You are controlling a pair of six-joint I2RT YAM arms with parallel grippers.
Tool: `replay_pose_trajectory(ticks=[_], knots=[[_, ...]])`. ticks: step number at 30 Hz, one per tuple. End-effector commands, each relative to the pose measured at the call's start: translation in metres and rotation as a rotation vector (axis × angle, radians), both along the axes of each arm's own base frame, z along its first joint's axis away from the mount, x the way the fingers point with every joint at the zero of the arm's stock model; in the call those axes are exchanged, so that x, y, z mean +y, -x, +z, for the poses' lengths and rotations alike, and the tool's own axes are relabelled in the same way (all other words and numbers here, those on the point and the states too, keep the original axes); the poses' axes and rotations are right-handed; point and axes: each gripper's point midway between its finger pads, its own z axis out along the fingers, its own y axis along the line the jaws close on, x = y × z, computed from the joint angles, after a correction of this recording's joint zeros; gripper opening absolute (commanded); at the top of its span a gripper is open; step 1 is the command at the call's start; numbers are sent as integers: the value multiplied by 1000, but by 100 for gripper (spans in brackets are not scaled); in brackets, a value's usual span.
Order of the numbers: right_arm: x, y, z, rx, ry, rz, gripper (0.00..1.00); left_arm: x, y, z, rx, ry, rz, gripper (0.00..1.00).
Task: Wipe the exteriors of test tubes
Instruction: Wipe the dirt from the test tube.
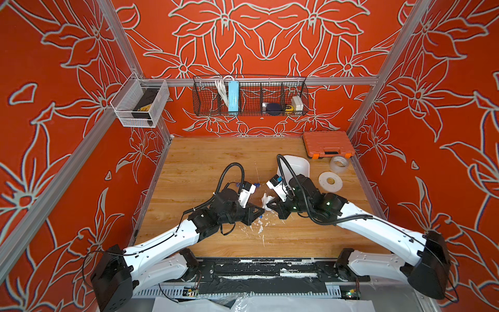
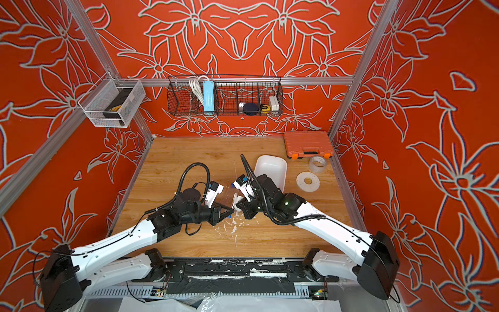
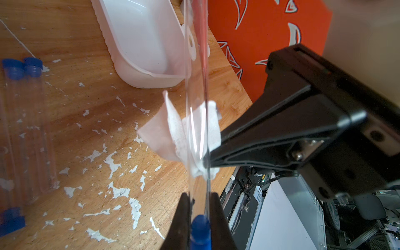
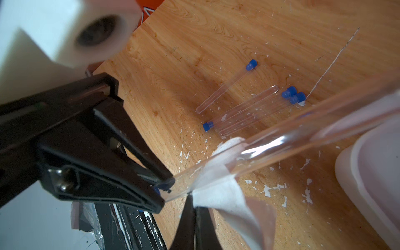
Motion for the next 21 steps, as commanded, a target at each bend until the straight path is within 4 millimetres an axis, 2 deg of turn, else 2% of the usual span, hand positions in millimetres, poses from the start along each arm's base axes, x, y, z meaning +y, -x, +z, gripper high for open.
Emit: replay_pose_trajectory(ticks=[1,13,14,21], knots=[[1,-15,25,-83,-20,-12,0,-3,3,12,-27,19,-26,10],[-15,-44,35,-96,-8,-51,0,-3,3,13,-29,17,-24,10],[-14,-43,34,-87,-9,-46,0,-1,5,22,-51,38,-21,10],[-5,-24,17,-15,-10,-5,0,3,-1,22,-73,29,12,10]])
